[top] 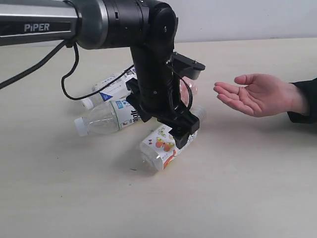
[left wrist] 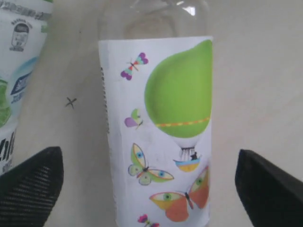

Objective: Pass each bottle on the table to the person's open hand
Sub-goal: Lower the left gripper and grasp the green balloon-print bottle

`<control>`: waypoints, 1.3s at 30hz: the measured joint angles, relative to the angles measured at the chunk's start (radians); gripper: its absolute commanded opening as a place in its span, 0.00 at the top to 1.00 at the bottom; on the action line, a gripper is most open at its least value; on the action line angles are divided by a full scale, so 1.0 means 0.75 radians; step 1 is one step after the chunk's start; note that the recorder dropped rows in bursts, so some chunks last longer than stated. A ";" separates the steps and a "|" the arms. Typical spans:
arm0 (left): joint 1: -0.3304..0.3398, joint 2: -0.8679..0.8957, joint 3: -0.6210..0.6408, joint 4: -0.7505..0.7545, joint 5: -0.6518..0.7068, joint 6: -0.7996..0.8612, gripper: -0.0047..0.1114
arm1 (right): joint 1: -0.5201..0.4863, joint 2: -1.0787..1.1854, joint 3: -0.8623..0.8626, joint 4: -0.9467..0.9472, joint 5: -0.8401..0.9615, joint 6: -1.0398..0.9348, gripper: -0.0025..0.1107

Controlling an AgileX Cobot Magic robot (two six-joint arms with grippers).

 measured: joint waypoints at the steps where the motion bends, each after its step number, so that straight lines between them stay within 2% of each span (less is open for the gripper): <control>1: 0.000 0.007 0.000 0.003 -0.005 0.000 0.16 | 0.000 0.000 0.000 0.000 0.000 0.000 0.98; 13: 0.000 0.117 0.000 0.012 -0.028 0.000 0.16 | 0.000 0.000 0.000 0.000 0.000 0.000 0.98; 15: 0.000 0.126 0.000 0.012 -0.028 0.000 0.19 | 0.000 0.000 0.000 0.000 0.000 0.000 0.98; 17: 0.000 0.126 0.000 0.012 -0.030 0.000 0.36 | 0.000 0.000 0.000 0.000 0.000 0.000 0.98; 18: 0.000 0.126 0.000 0.014 -0.030 0.000 0.50 | 0.000 0.000 0.000 0.000 0.000 0.000 0.98; 20: 0.000 0.126 0.000 0.014 -0.030 0.000 0.71 | 0.000 0.000 0.000 0.000 0.000 0.000 0.98; 23: 0.000 0.126 0.000 0.014 -0.025 0.000 0.96 | 0.000 0.000 0.000 0.000 0.000 0.000 0.98; 31: 0.000 0.093 0.000 0.007 0.041 -0.043 0.96 | 0.000 0.000 0.000 0.000 0.000 0.000 0.98; 39: 0.000 -0.074 0.000 -0.019 0.041 -0.160 0.96 | 0.000 0.000 0.000 0.000 0.000 0.000 0.98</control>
